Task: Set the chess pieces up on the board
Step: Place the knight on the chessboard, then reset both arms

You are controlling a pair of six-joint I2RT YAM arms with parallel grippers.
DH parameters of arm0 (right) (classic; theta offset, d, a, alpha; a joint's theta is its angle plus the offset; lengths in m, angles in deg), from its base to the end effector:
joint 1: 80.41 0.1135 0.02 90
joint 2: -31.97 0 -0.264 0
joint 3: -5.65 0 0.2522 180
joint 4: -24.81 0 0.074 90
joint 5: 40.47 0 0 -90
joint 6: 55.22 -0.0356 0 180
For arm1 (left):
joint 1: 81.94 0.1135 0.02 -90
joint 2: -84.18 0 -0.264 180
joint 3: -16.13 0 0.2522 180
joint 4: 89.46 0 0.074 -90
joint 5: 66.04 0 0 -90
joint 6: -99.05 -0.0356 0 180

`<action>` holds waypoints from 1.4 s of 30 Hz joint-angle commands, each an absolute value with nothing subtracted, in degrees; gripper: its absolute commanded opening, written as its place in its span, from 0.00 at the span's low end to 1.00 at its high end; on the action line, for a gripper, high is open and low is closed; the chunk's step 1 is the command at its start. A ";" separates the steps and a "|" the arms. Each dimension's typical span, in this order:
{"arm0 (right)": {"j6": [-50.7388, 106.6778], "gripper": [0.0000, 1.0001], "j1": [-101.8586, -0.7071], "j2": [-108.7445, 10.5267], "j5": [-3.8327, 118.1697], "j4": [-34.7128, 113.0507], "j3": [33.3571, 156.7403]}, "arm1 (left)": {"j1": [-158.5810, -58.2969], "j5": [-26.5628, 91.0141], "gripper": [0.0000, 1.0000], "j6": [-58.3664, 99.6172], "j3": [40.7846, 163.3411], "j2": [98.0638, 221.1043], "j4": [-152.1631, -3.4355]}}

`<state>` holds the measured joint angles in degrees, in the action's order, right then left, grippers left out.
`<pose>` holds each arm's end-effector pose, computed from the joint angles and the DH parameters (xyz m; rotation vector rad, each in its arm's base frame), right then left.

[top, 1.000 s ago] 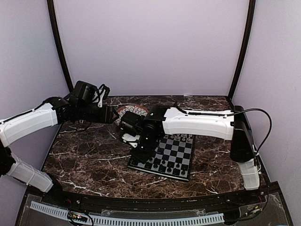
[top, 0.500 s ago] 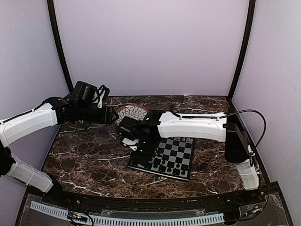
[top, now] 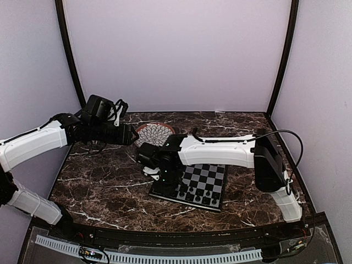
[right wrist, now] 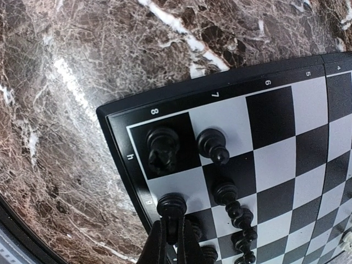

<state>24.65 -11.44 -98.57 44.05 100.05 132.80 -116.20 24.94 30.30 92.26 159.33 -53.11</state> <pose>0.1700 0.4327 0.1919 -1.4256 2.5564 0.0775 0.2425 -0.1659 0.3096 0.2642 2.2294 -0.5569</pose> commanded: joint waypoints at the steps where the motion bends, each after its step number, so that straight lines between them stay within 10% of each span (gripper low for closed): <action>1: 25.68 0.02 -11.42 -99.89 42.80 100.99 135.21 | -115.87 24.64 0.59 30.57 91.36 157.84 -52.27; 13: 25.24 0.27 -12.34 -95.88 43.91 100.74 134.68 | -115.87 24.66 0.60 30.67 91.18 157.68 -51.75; 30: 13.62 0.26 -33.91 -57.22 42.74 76.57 103.43 | -115.42 19.87 0.71 26.43 100.80 164.47 -48.33; 33: 11.32 0.46 -40.11 -48.31 38.91 71.43 96.50 | -115.07 16.37 0.77 25.36 102.87 164.96 -47.36; 36: 9.07 0.94 -44.39 -41.35 28.26 69.70 92.72 | -114.64 13.79 0.82 24.75 104.06 165.46 -46.67; 42: 11.75 0.98 -46.48 -35.85 19.95 67.10 90.58 | -114.55 11.72 0.91 24.45 106.63 166.81 -45.25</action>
<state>11.15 -46.08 -37.30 27.33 72.73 91.36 -114.85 14.60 25.56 104.33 166.20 -47.71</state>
